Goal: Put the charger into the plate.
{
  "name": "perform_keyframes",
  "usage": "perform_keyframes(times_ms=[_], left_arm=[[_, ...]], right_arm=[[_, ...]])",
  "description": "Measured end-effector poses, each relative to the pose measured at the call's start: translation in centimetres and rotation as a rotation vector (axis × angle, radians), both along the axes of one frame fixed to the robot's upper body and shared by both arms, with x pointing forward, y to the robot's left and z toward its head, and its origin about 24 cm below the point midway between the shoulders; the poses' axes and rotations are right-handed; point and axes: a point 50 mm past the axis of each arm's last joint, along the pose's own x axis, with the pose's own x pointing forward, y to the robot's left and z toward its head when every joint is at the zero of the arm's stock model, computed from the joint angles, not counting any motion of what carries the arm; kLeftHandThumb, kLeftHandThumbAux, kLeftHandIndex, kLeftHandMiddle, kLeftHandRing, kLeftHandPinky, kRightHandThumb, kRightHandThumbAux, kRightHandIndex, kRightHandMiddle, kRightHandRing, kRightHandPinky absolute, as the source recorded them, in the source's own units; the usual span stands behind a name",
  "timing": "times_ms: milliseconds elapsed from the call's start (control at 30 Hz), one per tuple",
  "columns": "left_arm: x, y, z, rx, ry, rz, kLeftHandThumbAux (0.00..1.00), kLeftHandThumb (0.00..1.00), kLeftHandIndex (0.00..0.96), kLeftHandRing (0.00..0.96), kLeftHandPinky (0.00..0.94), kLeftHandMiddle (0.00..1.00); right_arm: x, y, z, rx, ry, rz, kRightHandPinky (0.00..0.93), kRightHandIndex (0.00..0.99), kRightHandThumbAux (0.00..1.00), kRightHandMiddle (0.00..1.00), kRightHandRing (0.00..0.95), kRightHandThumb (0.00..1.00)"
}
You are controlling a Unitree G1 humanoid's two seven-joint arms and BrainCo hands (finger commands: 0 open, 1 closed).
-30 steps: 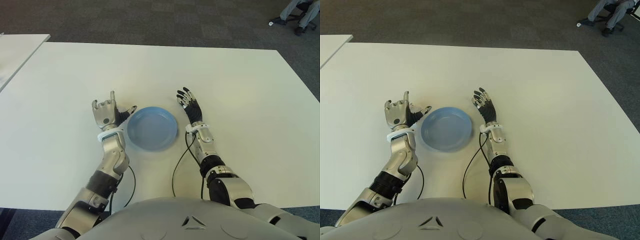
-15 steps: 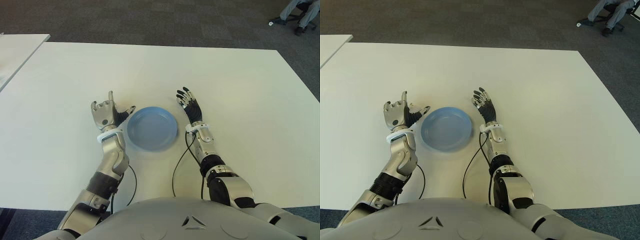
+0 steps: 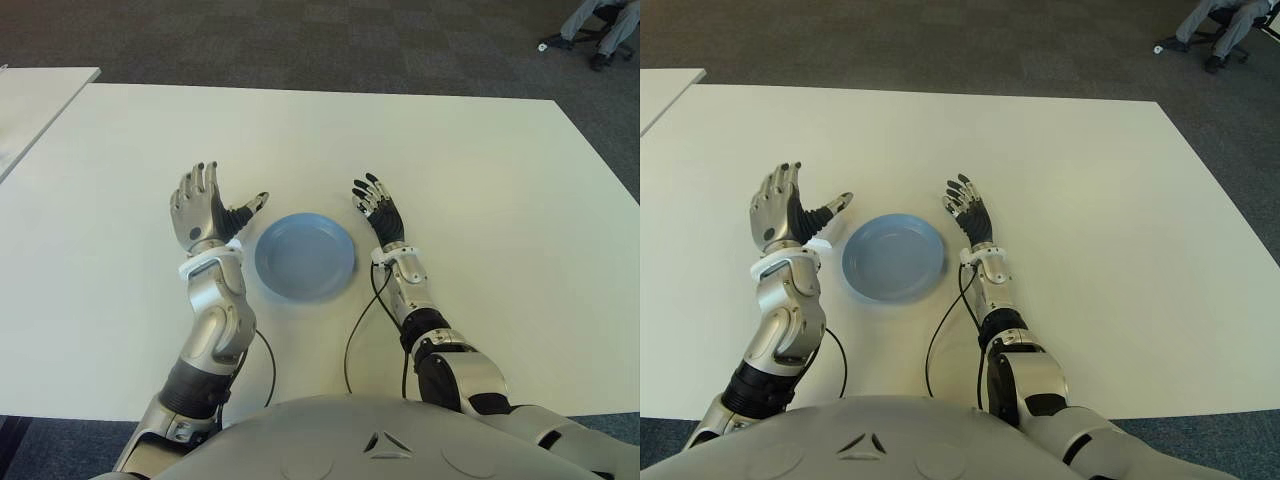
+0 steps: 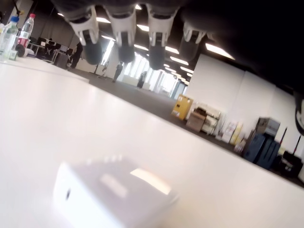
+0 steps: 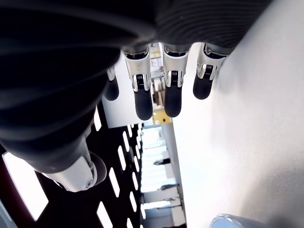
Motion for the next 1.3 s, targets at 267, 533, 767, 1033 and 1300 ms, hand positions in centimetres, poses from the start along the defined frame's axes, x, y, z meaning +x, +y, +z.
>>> perform_keyframes(times_ms=[267,533,767,1033,1300], left_arm=[[-0.2,0.1,1.1,-0.033,-0.03,-0.013,0.288,0.217,0.0,0.0,0.037,0.0],[-0.2,0.0,1.6,-0.043,-0.045,-0.035,0.281,0.212,0.0,0.0,0.045,0.0],[-0.2,0.0,1.6,-0.051,-0.033,-0.043,0.282,0.206,0.0,0.0,0.041,0.0],[-0.1,0.3,1.2,-0.047,-0.015,-0.036,0.294,0.199,0.0,0.0,0.039,0.0],[0.6,0.4,-2.0,-0.007,0.054,-0.043,0.309,0.206,0.0,0.0,0.034,0.0]], right_arm=[[0.1,0.1,0.0,0.001,0.004,-0.004,0.103,0.063,0.728,0.186,0.143,0.06],[0.1,0.1,0.0,0.001,0.006,-0.008,0.109,0.063,0.729,0.186,0.145,0.066],[0.1,0.2,0.0,0.002,0.007,-0.01,0.105,0.064,0.728,0.185,0.145,0.067],[0.1,0.2,0.0,0.002,0.007,-0.01,0.101,0.064,0.724,0.184,0.143,0.065],[0.1,0.3,0.0,0.005,0.006,-0.01,0.104,0.065,0.723,0.187,0.146,0.06]])
